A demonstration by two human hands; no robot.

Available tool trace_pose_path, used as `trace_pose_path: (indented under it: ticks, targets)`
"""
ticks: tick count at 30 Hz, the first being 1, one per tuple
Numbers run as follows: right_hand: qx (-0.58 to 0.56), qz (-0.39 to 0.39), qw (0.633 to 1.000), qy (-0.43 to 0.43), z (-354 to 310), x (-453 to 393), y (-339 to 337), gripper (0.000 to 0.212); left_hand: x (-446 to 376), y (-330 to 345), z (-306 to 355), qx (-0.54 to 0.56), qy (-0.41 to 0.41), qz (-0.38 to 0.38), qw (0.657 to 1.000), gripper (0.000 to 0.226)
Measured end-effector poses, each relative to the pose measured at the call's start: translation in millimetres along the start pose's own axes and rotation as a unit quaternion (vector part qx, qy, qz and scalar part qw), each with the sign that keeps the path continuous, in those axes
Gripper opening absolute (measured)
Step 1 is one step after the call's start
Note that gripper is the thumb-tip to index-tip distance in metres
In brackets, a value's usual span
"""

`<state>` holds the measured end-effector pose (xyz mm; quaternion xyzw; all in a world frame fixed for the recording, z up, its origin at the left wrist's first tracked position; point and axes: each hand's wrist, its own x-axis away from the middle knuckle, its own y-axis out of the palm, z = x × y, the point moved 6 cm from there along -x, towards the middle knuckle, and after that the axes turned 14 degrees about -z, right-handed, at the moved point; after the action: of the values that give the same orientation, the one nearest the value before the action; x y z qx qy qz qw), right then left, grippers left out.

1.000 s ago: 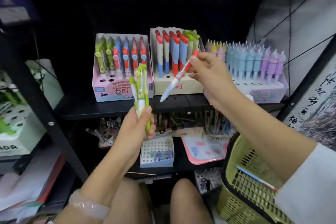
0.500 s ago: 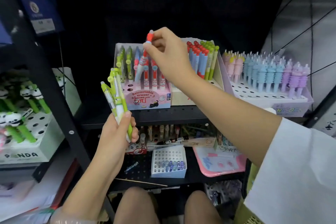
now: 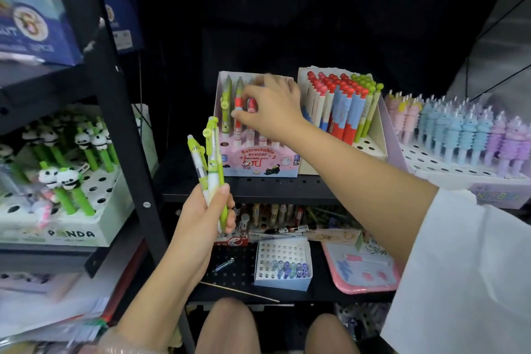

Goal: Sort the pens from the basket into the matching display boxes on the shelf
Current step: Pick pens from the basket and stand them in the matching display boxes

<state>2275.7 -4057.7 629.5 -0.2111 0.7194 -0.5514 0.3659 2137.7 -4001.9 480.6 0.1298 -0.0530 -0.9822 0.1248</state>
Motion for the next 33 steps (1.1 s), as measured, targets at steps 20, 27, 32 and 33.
trace_pose_path:
  ticks: [20, 27, 32, 33]
  targets:
    - [-0.492, 0.074, 0.867, -0.005, -1, 23, -42, 0.01, -7, -12, 22, -0.065, 0.018, 0.053, 0.996, 0.003]
    - [-0.388, 0.172, 0.905, 0.02, 24, -6, -64, 0.011, -7, -18, 22, -0.038, 0.014, 0.06, 0.997, 0.007]
    - [-0.428, 0.269, 0.863, 0.027, 32, -9, -70, 0.01, -6, -21, 18, -0.038, 0.01, 0.05, 0.998, 0.007]
    - [-0.408, 0.273, 0.871, 0.021, 32, -10, -72, 0.01, -5, -22, 17, -0.04, 0.009, 0.049, 0.998, 0.007]
